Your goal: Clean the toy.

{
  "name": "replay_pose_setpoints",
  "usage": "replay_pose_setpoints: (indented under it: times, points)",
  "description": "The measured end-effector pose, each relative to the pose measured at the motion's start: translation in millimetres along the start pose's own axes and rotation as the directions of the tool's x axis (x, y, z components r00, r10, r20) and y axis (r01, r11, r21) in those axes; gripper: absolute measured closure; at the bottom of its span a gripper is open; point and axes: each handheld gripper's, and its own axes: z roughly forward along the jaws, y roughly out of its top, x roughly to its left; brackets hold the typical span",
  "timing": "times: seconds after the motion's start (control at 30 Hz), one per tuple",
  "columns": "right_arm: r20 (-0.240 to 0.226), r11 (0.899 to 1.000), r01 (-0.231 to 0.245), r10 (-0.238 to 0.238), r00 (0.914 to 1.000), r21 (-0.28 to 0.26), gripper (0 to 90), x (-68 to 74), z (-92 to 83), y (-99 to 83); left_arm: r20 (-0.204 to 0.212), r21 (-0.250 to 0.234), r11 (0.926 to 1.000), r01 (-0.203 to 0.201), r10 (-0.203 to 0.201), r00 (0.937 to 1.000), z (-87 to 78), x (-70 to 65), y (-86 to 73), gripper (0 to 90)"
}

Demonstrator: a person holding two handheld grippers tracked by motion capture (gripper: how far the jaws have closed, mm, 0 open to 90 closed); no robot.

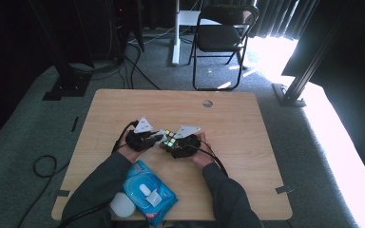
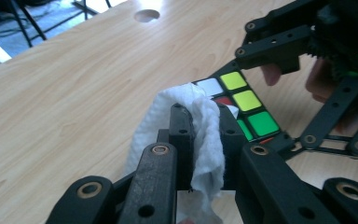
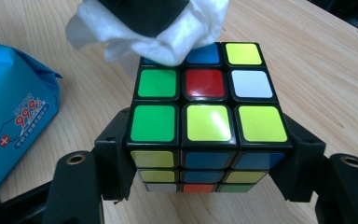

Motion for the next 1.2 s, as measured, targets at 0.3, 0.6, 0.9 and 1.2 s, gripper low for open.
replay_pose_setpoints:
  times: [0.3, 0.6, 0.9, 1.2]
  points:
    - [0.001, 1.0, -0.004, 0.004, 1.0, 0.0, 34.2, 1.8, 2.7, 2.0, 0.087, 0.009, 0.9978, -0.066, 0.065, 0.9941, 4.4, -13.5, 3.8, 81.3]
    - [-0.002, 1.0, -0.007, 0.007, 1.0, -0.005, 34.2, 2.9, 5.0, 3.4, 0.143, 0.018, 0.9929, -0.117, 0.114, 0.9832, 7.0, -22.2, 8.3, 81.4]
    - [-0.003, 1.0, -0.012, 0.012, 0.9999, -0.014, 34.2, 3.4, 4.8, 4.7, 0.137, 0.024, 0.9874, -0.156, 0.152, 0.9789, 9.4, -25.2, 15.3, 81.4]
    - [-0.021, 1.0, 0.006, -0.007, 0.9998, -0.014, 34.2, 9.2, 6.1, 7.7, 0.111, 0.023, 0.9884, -0.15, 0.147, 0.9829, 11.6, -21.1, 16.8, 81.2]
